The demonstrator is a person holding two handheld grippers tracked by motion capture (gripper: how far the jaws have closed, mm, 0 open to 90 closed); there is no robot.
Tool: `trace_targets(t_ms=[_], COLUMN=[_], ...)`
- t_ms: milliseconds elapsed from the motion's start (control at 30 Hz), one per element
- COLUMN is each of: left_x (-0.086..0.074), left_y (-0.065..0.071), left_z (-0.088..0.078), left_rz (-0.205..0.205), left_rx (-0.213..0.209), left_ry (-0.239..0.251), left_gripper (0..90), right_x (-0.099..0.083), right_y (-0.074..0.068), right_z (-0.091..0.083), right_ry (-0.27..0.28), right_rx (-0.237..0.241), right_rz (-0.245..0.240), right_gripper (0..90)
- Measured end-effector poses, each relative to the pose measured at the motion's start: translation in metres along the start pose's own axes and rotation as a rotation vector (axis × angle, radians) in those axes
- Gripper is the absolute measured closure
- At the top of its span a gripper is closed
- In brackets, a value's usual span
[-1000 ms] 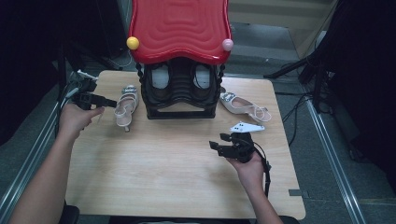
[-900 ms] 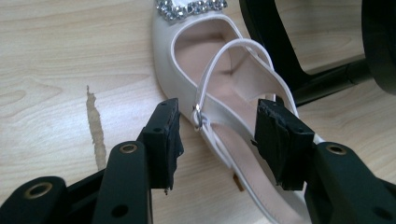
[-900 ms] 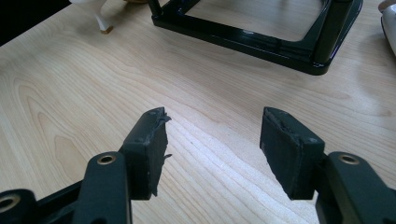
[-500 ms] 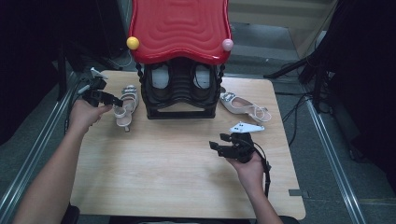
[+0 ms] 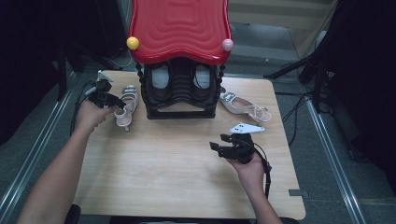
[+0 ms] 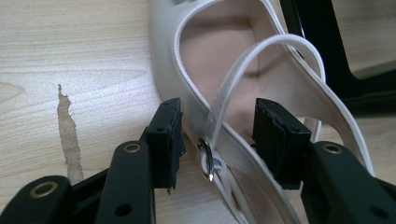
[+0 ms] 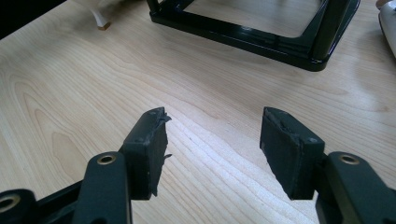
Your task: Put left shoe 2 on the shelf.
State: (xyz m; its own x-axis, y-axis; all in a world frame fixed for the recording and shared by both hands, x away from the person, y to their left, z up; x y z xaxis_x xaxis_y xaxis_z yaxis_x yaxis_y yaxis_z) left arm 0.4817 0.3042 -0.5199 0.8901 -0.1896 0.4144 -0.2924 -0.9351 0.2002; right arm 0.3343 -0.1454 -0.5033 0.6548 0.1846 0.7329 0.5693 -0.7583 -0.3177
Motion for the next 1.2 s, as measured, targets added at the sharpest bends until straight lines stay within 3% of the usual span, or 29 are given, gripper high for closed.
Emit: trace_targets(t_ms=[133, 333, 433, 467, 667, 767, 900, 967, 1200], left_x=[0.002, 0.000, 0.000, 0.000, 0.000, 0.001, 0.002, 0.002, 0.001], left_y=[0.000, -0.004, -0.005, -0.006, -0.009, -0.010, -0.012, -0.012, -0.019], left_z=[0.002, 0.001, 0.001, 0.000, 0.000, -0.002, -0.009, -0.010, -0.020], left_rz=[-0.017, -0.003, -0.015, -0.006, -0.059, -0.086, -0.070, -0.101, -0.108], left_rx=[0.014, 0.065, 0.066, 0.065, 0.031, 0.017, 0.012, 0.020, 0.007], left_ry=[-0.002, -0.024, -0.021, -0.030, -0.020, 0.007, 0.020, 0.051, 0.076], left_gripper=[58.5, 76.4, 81.5, 82.2, 83.3, 83.6, 83.8, 83.8, 83.9], right_x=[0.000, -0.001, 0.000, 0.000, 0.000, 0.000, 0.000, 0.000, 0.000], right_y=[0.000, 0.000, -0.001, -0.001, 0.000, 0.000, 0.001, 0.001, 0.001], right_z=[0.000, 0.000, 0.001, 0.001, 0.000, 0.000, 0.000, 0.000, 0.000], right_ry=[0.002, -0.001, -0.002, -0.002, 0.000, 0.001, 0.002, 0.003, 0.004], right_rx=[-0.001, 0.000, -0.001, -0.001, 0.000, -0.002, -0.002, -0.002, -0.003], right_rz=[-0.003, -0.004, -0.006, -0.004, -0.002, -0.003, -0.004, -0.004, -0.004], right_gripper=[42.3, 42.4, 42.4, 42.4, 42.4, 42.4, 42.4, 42.3, 42.4])
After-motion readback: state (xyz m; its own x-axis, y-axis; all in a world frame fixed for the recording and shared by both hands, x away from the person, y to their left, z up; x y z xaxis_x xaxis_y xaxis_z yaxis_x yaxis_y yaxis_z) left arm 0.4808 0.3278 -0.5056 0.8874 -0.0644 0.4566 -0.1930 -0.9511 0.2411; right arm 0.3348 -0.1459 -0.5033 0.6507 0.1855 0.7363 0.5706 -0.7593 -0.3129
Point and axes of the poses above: each handheld gripper's, and its own axes: z roughly forward along the jaws, x roughly out of its top, y roughly to its right, the point moved 4 cm from there along z, roughly forward along the jaws, and after that the axes turned 10 degrees about z, right-handed, at the moved point
